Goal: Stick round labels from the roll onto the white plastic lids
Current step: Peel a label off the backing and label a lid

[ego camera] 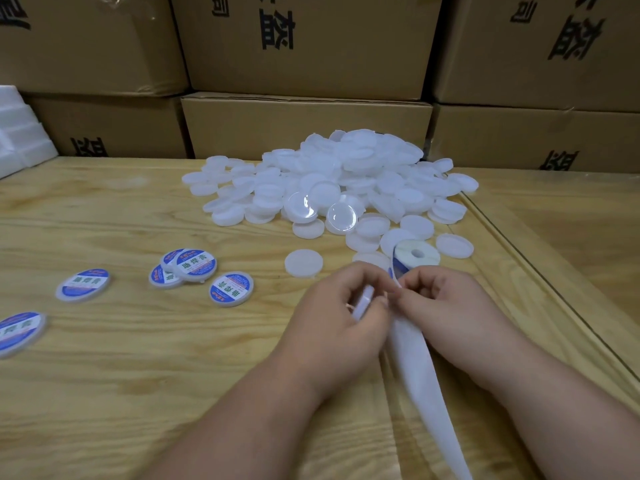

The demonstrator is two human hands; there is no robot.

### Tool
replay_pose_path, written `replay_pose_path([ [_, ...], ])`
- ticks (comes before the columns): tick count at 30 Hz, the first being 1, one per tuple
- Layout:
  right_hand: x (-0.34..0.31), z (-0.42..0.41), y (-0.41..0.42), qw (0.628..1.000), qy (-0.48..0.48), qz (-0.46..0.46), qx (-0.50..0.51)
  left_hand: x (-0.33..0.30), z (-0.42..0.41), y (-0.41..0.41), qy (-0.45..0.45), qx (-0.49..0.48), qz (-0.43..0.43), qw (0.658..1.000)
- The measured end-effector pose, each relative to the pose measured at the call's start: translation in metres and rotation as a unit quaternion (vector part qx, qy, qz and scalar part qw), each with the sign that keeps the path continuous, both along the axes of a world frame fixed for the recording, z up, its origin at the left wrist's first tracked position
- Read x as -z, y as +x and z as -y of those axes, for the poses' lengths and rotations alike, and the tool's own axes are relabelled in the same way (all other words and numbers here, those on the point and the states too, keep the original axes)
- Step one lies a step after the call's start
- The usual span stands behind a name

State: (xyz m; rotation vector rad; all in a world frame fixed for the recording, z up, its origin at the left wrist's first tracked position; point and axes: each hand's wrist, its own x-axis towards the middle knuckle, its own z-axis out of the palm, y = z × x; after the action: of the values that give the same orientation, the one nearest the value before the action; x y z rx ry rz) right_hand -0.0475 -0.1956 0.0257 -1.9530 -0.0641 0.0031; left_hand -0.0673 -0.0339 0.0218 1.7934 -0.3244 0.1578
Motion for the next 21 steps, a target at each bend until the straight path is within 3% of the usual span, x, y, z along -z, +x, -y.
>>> replay_pose_path([
  [4, 0.000, -0.002, -0.002, 1.000, 0.016, -0.001, -0.025, 0.004, -0.006, 0.011, 0.017, -0.063, 0.022, 0.998],
  [11, 0.001, -0.009, -0.005, 0.993, 0.095, -0.025, -0.063, 0.005, -0.010, 0.015, -0.012, -0.021, -0.027, 0.999],
  [21, 0.007, -0.008, -0.007, 0.999, 0.011, 0.000, -0.035, 0.008, -0.007, 0.017, 0.017, -0.064, -0.024, 0.998],
])
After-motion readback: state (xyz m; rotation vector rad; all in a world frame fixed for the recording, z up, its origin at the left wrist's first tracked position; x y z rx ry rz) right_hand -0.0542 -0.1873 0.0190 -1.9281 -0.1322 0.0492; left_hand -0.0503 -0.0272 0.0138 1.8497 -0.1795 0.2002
